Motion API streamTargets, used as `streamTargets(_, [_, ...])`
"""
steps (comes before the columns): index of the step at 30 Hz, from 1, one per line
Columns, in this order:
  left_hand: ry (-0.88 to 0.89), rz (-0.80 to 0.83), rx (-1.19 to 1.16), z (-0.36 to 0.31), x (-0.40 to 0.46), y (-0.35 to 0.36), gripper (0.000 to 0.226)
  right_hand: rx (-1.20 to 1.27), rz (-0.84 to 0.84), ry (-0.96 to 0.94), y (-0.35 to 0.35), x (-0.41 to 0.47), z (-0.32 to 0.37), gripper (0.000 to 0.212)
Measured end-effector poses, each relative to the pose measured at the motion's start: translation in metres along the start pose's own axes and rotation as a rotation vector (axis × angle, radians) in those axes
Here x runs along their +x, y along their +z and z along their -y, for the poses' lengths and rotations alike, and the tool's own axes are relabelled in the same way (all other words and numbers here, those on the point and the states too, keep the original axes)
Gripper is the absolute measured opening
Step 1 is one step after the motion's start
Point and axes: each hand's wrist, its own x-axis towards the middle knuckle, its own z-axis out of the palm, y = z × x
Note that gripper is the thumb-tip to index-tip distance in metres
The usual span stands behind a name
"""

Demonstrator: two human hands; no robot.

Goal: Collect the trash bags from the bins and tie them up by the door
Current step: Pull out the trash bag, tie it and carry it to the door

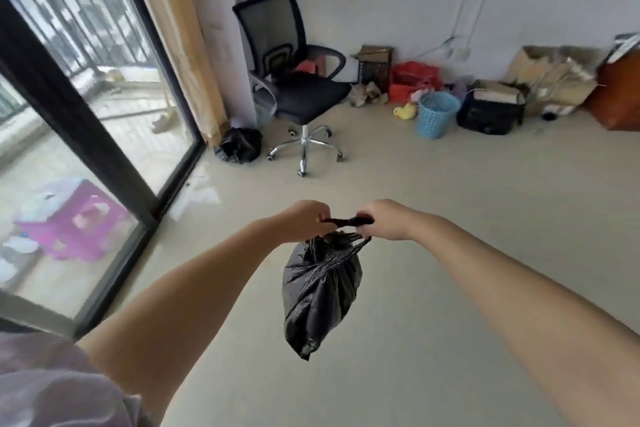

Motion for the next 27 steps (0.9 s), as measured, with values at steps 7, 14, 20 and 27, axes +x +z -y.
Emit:
streamTargets(7, [0.216, 0.111, 0.063, -0.141, 0.162, 0.026, 0.029, 0.076, -0.078, 0.217, -0.067, -0.047, -0.176, 0.020])
streamTargets(14, [0.424, 0.175, 0.088, -0.256, 0.312, 0.050, 0.031, 0.185, -0.187, 0.429, -0.125, -0.072, -0.322, 0.019])
streamTargets(20, [0.623, 0.292, 0.165, -0.361, 0.450, 0.047, 0.031, 0.243, -0.305, 0.624, -0.189, -0.084, -0.434, 0.012])
streamTargets(27, [0.841, 0.393, 0.239, -0.486, 0.585, 0.047, 0.020, 0.343, -0.415, 0.825, -0.252, -0.098, -0.558, 0.008])
